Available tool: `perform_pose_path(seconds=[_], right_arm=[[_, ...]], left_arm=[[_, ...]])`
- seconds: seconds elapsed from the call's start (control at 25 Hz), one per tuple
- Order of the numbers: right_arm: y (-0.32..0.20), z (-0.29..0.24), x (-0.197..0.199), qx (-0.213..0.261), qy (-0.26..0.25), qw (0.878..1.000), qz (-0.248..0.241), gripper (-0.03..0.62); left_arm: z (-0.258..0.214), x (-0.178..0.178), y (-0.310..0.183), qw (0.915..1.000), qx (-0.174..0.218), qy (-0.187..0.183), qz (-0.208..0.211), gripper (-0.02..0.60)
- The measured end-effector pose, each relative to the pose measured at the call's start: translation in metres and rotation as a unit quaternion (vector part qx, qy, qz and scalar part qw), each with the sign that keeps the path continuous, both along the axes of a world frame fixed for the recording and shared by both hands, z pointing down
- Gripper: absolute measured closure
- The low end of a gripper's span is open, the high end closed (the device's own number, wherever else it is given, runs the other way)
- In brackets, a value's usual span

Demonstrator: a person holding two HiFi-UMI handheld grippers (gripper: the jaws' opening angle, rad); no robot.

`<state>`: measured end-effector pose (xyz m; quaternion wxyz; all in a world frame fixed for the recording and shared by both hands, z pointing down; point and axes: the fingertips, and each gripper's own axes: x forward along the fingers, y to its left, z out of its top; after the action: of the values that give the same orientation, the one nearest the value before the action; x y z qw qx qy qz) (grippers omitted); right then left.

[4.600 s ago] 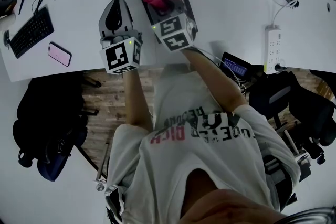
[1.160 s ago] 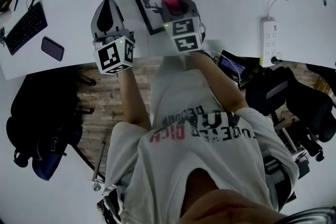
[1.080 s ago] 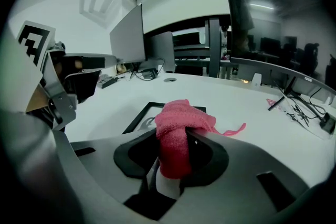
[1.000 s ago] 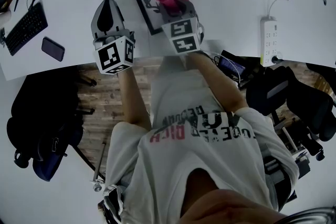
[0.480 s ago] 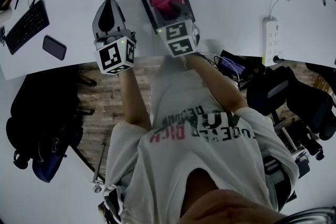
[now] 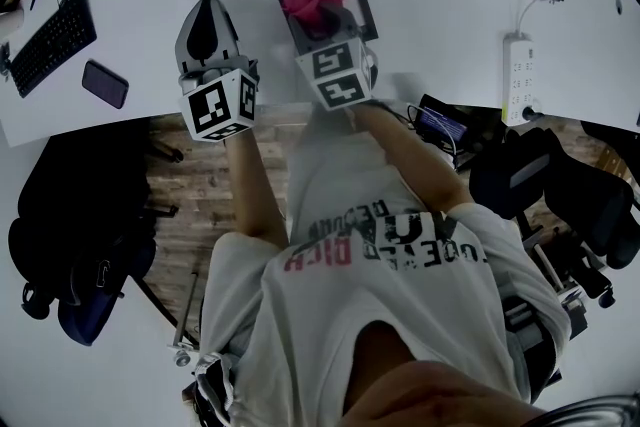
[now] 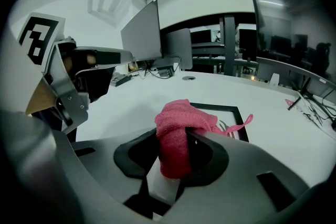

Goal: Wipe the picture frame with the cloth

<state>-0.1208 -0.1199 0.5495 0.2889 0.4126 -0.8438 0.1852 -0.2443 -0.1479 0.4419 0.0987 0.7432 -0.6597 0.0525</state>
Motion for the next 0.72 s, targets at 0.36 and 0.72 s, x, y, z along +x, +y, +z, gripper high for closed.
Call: perform_pose_path(seconds=[0.36, 0.72], right_arm=[[-0.0010, -0.0002, -0.0011, 0.006, -0.002, 1.000, -0.005, 0.479], [0.0007, 0.0014, -0.0003, 0.011, 0.001, 1.000, -0.009, 0.479]], left_arm=[[0.0011, -0.0019, 0.0032, 1.0000, -0.001, 0.003, -0.004, 0.584], [-0.0027, 0.0014, 0.0058, 1.0000, 0.003, 0.005, -0.004, 0.584]])
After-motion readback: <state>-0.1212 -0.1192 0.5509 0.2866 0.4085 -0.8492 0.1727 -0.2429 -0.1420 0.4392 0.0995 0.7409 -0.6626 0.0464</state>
